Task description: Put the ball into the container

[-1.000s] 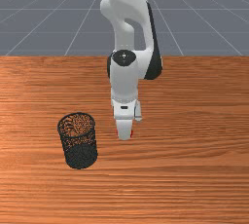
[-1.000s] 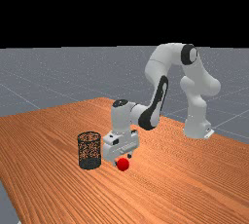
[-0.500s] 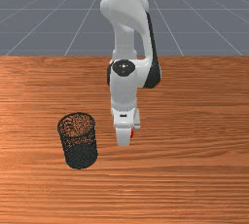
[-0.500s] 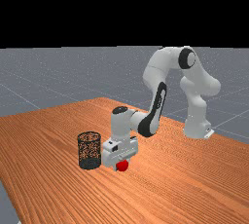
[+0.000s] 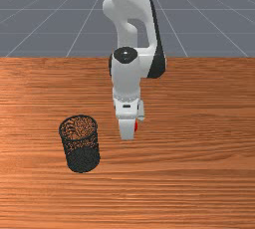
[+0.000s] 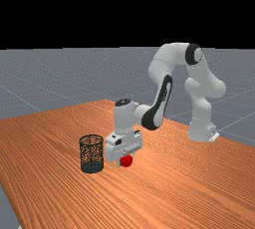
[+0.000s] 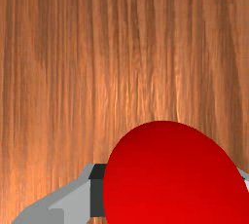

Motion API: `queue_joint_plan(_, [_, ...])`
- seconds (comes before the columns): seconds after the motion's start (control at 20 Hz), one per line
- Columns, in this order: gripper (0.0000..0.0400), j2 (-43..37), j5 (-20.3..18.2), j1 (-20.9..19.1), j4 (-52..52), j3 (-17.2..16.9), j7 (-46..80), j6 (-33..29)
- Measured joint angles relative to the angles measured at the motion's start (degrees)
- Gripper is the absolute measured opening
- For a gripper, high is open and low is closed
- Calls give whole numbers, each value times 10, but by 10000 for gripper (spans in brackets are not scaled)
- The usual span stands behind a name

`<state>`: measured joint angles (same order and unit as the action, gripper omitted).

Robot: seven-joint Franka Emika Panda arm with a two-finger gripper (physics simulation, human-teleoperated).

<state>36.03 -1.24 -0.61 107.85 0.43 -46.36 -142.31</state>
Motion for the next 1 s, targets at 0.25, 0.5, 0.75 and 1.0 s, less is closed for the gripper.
queue_joint_plan(0.25, [279, -57, 12, 9, 16, -10, 12, 26])
queue_joint_plan(0.5, [279, -98, 12, 9, 26, -10, 12, 47])
queue_joint_plan(0.75, [279, -136, 12, 9, 12, -10, 12, 102])
queue_joint_plan(1.0, [279, -151, 18, 8, -3, -14, 9, 135])
